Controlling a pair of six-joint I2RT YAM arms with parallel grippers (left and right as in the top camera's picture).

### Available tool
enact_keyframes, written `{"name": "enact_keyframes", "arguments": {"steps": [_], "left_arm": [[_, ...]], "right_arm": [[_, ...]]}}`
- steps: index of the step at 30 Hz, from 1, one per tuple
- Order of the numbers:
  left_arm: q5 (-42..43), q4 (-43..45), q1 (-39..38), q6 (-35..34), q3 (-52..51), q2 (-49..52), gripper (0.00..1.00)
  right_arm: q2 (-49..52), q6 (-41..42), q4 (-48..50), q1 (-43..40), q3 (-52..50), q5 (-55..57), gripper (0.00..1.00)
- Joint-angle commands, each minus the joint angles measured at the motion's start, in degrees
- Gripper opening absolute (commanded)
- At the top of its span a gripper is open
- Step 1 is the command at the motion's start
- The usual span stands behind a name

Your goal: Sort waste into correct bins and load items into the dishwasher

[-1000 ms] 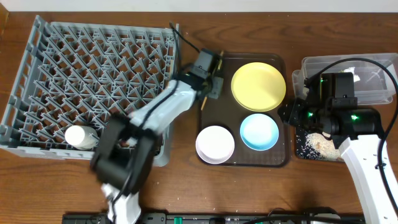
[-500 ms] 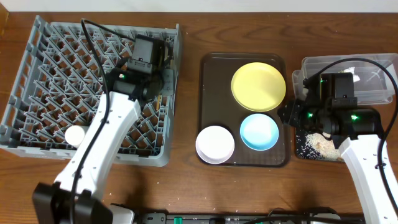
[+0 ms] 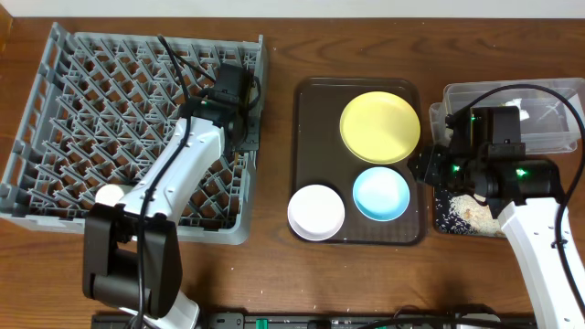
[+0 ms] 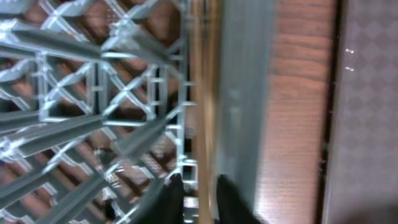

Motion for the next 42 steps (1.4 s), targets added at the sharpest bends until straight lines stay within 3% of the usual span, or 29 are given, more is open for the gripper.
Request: {"name": "enact_keyframes", "arguments": {"steps": [1,10,14,22,25,28,30,31,42], "left_arm": [[-0.5,-0.33,0.35,0.13,0.17,-0.74,0.27],[0.04,-3.54,0.35,0.11,0.72,-6.84,0.4],[2.38,-7.02,0.33,0.11,1.4,-14.16,0.5],[2.69,-14.21,0.35,0.11,1.4,-34.32,0.74],[2.71,-15.85,0.35,0.11,1.4,-41.62,0.82],[2.71,-16.7,0.35,0.11,1.4,-47.15,0.89],[2.73,-16.74,0.35,0.11,1.4,-50.03,0.89],[2.71,-16.74,0.35,0.11,1.4,-51.23,0.89],[2.75,-16.74,0.35,0.09,1.38,-55.43,0.91]], "right_arm": [[0.09,-1.07,0.07,-0.37,0.26,-0.24,0.47],[0.09,-1.07,0.57,-0.37,0.26,-0.22,0.47],[0.07,-1.79,1.66,-0.37,0.26,-0.24,0.47],[-7.15,-10.93,6.6,1.01,5.88,-2.38,0.52],[-12.07,-12.79,8.68,3.13,6.93,-2.36,0.56],[-15.76,-12.92,9.16,4.46,6.91,-2.38,0.68],[-17.2,-12.9,8.28,4.63,6.91,-2.4,0.85],[-17.7,-12.9,7.76,4.63,6.91,-2.4,0.99],[-17.97,-10.88,-0.07,4.63,6.91,-3.45,0.99]]}}
